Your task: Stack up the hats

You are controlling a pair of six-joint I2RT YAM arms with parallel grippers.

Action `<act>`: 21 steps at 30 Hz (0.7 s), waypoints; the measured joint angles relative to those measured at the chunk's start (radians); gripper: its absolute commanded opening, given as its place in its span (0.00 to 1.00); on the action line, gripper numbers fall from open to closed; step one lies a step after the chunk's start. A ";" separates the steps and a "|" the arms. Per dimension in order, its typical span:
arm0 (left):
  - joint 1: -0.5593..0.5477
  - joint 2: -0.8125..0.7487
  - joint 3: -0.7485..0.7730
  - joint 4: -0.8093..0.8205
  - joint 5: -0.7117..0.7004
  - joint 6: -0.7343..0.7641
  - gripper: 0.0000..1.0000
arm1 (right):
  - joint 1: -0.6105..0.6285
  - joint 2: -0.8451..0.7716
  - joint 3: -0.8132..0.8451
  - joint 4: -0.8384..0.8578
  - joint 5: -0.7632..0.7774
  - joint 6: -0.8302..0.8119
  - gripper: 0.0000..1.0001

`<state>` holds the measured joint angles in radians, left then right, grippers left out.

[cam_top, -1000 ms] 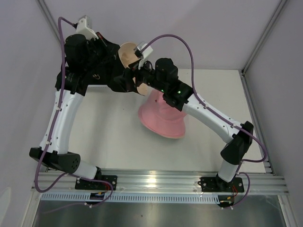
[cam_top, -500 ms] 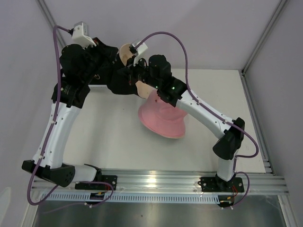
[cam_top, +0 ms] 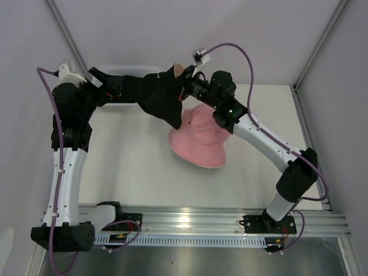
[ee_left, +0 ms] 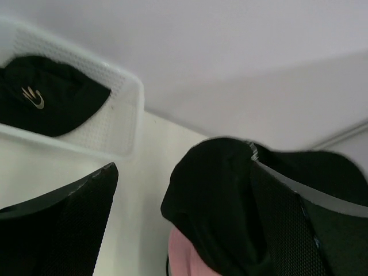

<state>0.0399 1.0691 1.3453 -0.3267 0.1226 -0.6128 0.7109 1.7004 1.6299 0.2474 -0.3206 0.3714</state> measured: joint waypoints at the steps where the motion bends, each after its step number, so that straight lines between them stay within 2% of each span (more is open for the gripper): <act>1: 0.001 0.005 -0.026 0.008 0.030 -0.008 0.99 | 0.000 -0.022 -0.012 0.006 -0.002 0.007 0.00; 8: 0.001 0.046 -0.165 0.066 0.277 0.022 0.97 | -0.019 -0.167 -0.158 0.051 0.030 0.040 0.00; 13: -0.014 0.032 -0.275 0.220 0.454 0.084 0.93 | -0.053 -0.230 -0.276 0.069 0.072 0.065 0.00; 19: -0.075 0.025 -0.326 0.368 0.581 0.187 0.91 | -0.072 -0.251 -0.329 0.075 0.100 0.081 0.00; 21: -0.100 0.020 -0.357 0.419 0.607 0.219 0.87 | -0.075 -0.265 -0.348 0.080 0.107 0.082 0.00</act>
<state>-0.0597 1.0889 0.9886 0.0921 0.7300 -0.3943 0.6361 1.4353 1.2816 0.3275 -0.2138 0.4538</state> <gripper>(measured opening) 0.911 0.010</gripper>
